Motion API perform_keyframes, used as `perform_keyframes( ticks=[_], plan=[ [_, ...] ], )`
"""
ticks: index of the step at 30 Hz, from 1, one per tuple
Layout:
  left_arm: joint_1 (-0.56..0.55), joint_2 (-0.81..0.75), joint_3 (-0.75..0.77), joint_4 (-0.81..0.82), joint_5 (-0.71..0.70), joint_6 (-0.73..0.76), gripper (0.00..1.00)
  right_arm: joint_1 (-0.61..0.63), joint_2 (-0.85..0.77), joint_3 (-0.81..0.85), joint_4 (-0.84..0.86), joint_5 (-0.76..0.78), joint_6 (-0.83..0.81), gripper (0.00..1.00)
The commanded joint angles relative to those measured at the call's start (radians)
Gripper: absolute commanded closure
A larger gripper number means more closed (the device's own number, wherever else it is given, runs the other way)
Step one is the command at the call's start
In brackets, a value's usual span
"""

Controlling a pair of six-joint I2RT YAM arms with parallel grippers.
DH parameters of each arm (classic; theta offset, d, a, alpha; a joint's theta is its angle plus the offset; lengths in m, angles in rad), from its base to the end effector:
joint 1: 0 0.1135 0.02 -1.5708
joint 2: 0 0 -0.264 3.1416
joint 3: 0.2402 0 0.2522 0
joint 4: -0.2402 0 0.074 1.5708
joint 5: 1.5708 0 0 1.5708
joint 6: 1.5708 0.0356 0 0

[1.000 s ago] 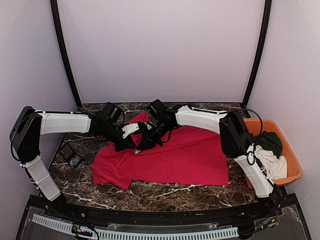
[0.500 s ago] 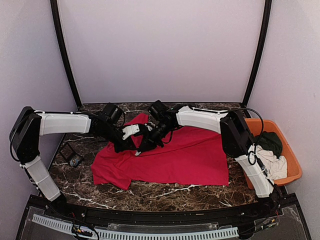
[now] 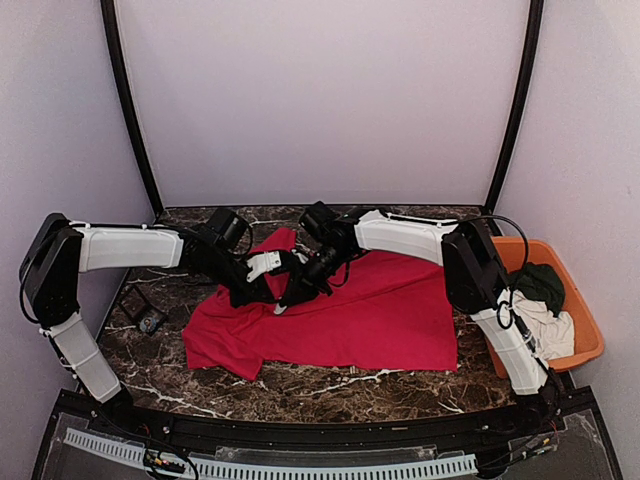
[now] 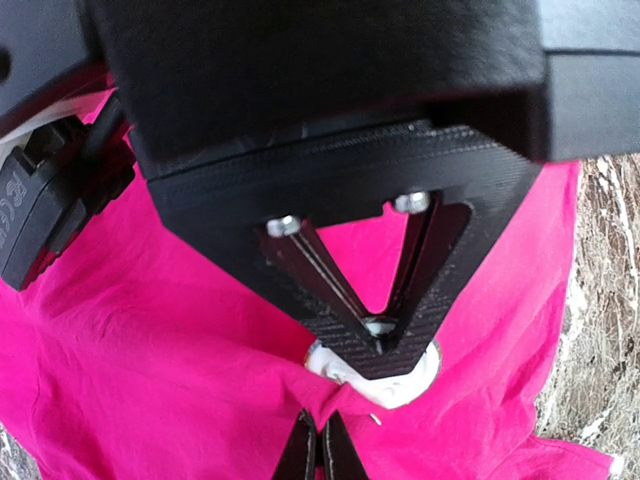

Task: Pin the brooch onto the clothing
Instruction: Pin the brooch onto the flattened clothing.

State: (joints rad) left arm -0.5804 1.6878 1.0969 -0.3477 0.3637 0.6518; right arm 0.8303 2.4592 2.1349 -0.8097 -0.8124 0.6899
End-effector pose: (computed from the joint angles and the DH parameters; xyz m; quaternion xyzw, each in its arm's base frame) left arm 0.2866 -0.2031 0.2025 0.5861 0.7304 -0.1609 0.3117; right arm 0.3303 0.3997 0.1696 0.1483 -0.8886 -0.4167 0.1215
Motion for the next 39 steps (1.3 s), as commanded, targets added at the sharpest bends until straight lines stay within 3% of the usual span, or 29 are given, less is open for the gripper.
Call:
perform_keyframes(
  ticks=[1,25,29,32,39],
  plan=[
    [-0.003,-0.044,0.020,-0.004,-0.003,0.011,0.99,0.012,-0.046,0.013,-0.067,-0.039,-0.042,1.00],
    [-0.018,-0.037,0.020,0.031,-0.034,-0.025,0.99,0.097,-0.048,0.066,-0.094,-0.075,-0.135,1.00],
    [-0.022,-0.033,0.037,0.035,-0.037,-0.095,0.92,0.099,-0.059,0.048,-0.084,-0.073,-0.149,1.00],
    [-0.039,-0.026,0.083,-0.016,-0.051,-0.166,0.81,0.097,-0.078,0.013,-0.056,-0.088,-0.155,1.00],
    [-0.041,-0.116,0.027,-0.006,-0.058,-0.366,0.76,0.095,-0.134,-0.068,0.042,-0.163,-0.165,1.00]
  ],
)
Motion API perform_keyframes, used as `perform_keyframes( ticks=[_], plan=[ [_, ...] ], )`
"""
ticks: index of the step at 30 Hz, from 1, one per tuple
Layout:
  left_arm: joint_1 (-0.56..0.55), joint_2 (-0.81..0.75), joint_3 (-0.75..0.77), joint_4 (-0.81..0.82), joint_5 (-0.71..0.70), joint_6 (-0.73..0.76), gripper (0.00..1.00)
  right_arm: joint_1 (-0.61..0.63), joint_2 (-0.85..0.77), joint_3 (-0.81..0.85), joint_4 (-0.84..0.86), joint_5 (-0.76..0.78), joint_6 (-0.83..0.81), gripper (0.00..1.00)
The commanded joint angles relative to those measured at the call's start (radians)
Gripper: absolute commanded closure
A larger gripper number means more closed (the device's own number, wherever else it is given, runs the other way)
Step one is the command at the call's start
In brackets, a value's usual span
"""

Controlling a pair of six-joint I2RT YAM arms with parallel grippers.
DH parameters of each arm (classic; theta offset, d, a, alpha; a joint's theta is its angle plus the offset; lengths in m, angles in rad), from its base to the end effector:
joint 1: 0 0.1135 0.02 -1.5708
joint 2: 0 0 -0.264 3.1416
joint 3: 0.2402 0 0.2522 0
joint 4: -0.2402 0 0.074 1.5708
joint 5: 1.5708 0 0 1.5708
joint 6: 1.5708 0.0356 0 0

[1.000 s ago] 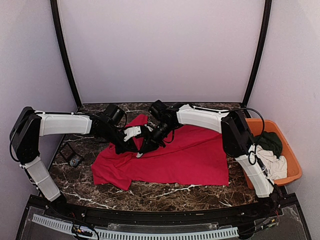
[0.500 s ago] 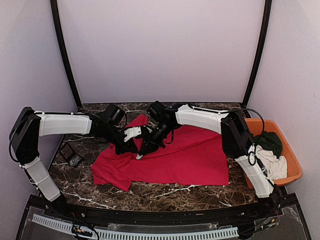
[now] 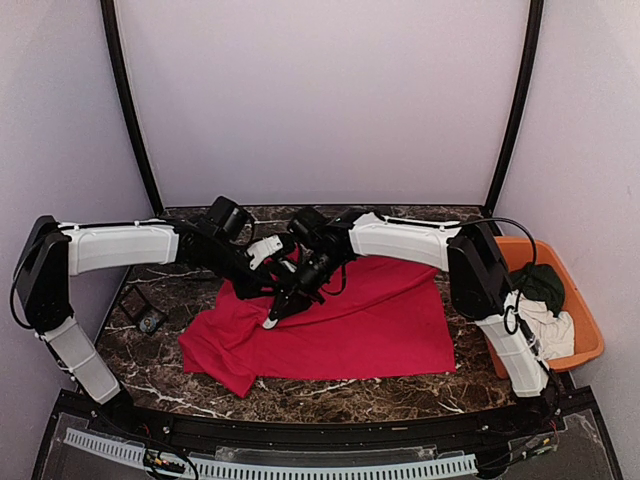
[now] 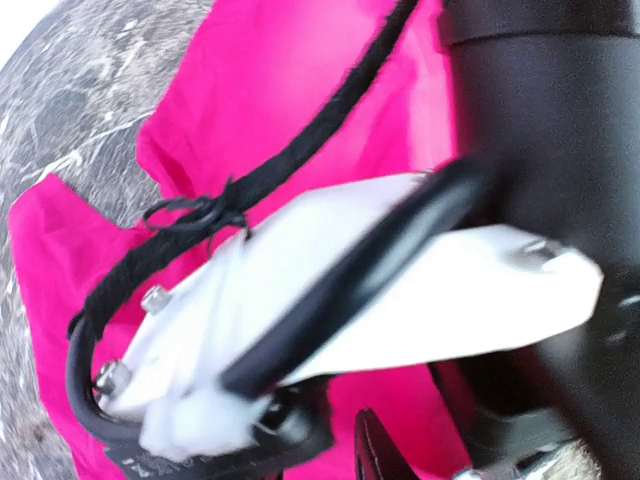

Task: Pin the brooch onto the clothing
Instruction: Pin the brooch onto the flattened clothing.

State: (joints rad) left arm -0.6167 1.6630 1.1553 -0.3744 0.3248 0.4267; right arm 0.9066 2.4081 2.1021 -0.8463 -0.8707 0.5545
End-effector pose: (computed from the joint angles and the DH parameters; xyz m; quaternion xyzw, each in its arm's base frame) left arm 0.2839 -0.2152 0.2265 0.5103 0.7781 -0.1831 0.3172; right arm 0.2912 0.4161 0.1851 0.2416 -0.8579 -0.4329 0.1350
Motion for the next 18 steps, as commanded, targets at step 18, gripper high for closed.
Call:
perform_keyframes(
  ticks=[18],
  plan=[
    [-0.005,-0.432,-0.126,-0.003,-0.183,-0.313,0.62,0.012,-0.144,-0.147,0.235,-0.262,0.035,1.00]
  ],
)
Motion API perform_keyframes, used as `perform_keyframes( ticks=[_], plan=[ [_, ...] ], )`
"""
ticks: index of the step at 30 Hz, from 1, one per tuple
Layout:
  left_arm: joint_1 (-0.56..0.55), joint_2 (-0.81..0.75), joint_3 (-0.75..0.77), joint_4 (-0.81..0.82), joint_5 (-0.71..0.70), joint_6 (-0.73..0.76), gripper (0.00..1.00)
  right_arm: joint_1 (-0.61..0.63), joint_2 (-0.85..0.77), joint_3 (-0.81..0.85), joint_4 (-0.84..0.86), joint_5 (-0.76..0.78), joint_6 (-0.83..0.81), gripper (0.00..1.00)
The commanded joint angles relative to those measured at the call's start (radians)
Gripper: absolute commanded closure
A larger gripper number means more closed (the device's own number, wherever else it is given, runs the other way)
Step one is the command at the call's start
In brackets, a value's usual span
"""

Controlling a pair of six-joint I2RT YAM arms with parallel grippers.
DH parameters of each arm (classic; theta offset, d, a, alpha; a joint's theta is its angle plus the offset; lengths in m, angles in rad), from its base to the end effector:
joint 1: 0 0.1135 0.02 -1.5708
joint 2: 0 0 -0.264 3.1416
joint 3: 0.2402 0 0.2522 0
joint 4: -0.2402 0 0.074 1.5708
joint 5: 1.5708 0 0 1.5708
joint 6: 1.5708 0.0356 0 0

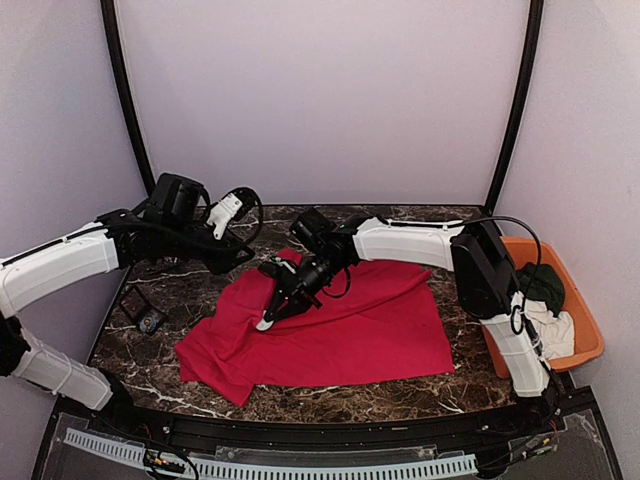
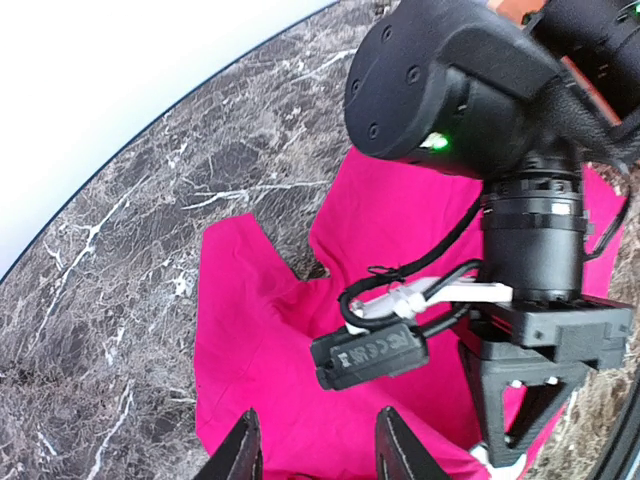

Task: Pin the brooch onto the clothing
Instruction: Pin the brooch onto the flattened clothing.

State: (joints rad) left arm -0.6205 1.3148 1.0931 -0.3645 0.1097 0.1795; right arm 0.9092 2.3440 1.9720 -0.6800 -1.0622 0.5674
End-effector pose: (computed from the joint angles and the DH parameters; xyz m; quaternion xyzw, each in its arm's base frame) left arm 0.2389 -0.1755 0.3130 0.3665 0.8004 -0.1504 0.4499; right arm 0.2825 0.4134 0.1900 0.2698 -0.7992 -0.5109 0.1659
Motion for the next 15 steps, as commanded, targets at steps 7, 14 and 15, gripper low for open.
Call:
perform_keyframes(
  ticks=[7,14,15],
  plan=[
    [-0.011,-0.216,-0.169,-0.065,0.132,-0.129,0.62,0.005,-0.081,-0.007,0.084,-0.082,0.035,1.00],
    [-0.017,-0.245,-0.278,-0.049,0.184,-0.199,0.62,0.003,-0.083,-0.009,0.096,-0.087,0.036,1.00],
    [-0.017,-0.245,-0.289,-0.036,0.192,-0.215,0.62,0.002,-0.083,-0.009,0.097,-0.087,0.037,1.00]
  ],
)
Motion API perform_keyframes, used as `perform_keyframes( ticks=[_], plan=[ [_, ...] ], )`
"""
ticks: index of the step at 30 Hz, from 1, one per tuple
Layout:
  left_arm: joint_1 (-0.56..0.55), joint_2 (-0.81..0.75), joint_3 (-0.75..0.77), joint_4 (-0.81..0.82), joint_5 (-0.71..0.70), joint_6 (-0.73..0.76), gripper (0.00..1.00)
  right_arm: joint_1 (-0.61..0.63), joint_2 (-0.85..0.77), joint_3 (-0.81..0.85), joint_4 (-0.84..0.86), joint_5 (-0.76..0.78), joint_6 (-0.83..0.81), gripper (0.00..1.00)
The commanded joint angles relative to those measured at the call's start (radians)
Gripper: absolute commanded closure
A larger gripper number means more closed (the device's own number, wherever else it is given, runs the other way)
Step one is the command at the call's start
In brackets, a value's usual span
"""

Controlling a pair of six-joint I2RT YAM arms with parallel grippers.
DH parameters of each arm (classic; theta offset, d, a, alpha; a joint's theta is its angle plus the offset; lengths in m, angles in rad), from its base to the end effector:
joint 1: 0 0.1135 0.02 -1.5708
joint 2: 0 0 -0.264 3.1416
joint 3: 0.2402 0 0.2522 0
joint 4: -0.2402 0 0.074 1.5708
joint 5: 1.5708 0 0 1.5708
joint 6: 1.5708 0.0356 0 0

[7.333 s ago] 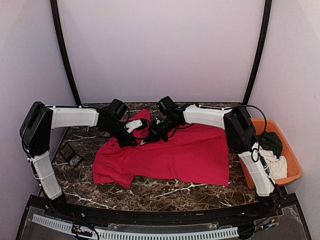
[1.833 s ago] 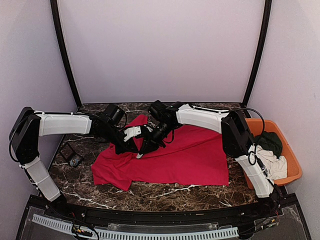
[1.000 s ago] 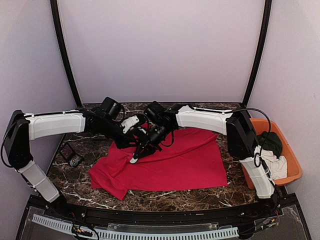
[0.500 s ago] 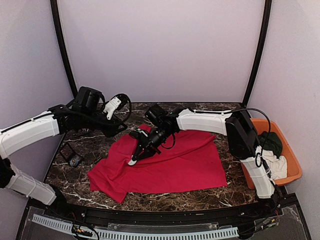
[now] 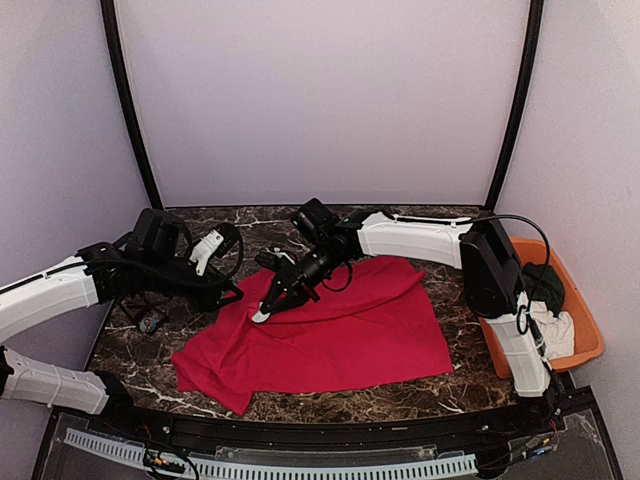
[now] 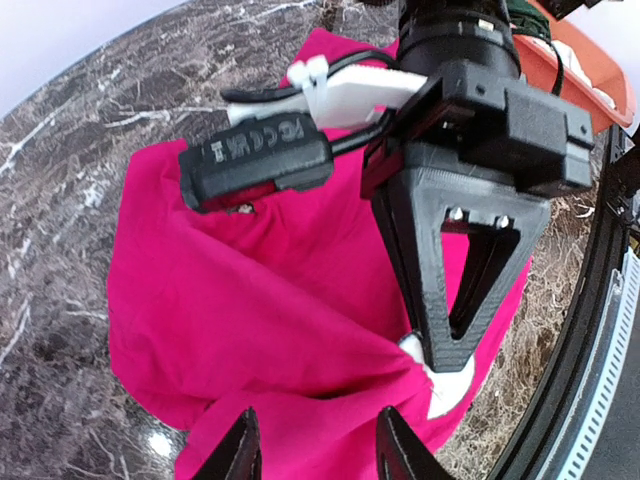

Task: Pin the brooch onto the clothing
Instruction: Pin the brooch onto the flattened clothing.

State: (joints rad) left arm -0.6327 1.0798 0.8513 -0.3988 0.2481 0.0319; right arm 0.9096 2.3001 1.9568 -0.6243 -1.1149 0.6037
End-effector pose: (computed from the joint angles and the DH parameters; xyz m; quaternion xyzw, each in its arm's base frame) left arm 0.1848 -0.1463 0.2856 0.3415 0.8172 -0.2387 0.3981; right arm 0.2804 0.4124 0.2105 0.2788 -0.7769 -0.5404 0.1635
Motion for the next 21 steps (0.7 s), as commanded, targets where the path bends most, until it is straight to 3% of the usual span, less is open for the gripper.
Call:
perform_keyframes(
  ticks=[1,14,21],
  plan=[
    [-0.005,-0.010,-0.052,0.004,0.070,-0.079,0.61,0.001,-0.039,0.006,0.043,-0.034,0.004,1.00],
    [-0.007,-0.049,-0.111,0.095,0.211,-0.132,0.54,-0.002,-0.041,0.007,0.058,-0.033,0.025,1.00],
    [-0.007,-0.076,-0.122,0.062,0.207,-0.114,0.54,-0.003,-0.041,0.013,0.061,-0.033,0.030,1.00]
  ],
)
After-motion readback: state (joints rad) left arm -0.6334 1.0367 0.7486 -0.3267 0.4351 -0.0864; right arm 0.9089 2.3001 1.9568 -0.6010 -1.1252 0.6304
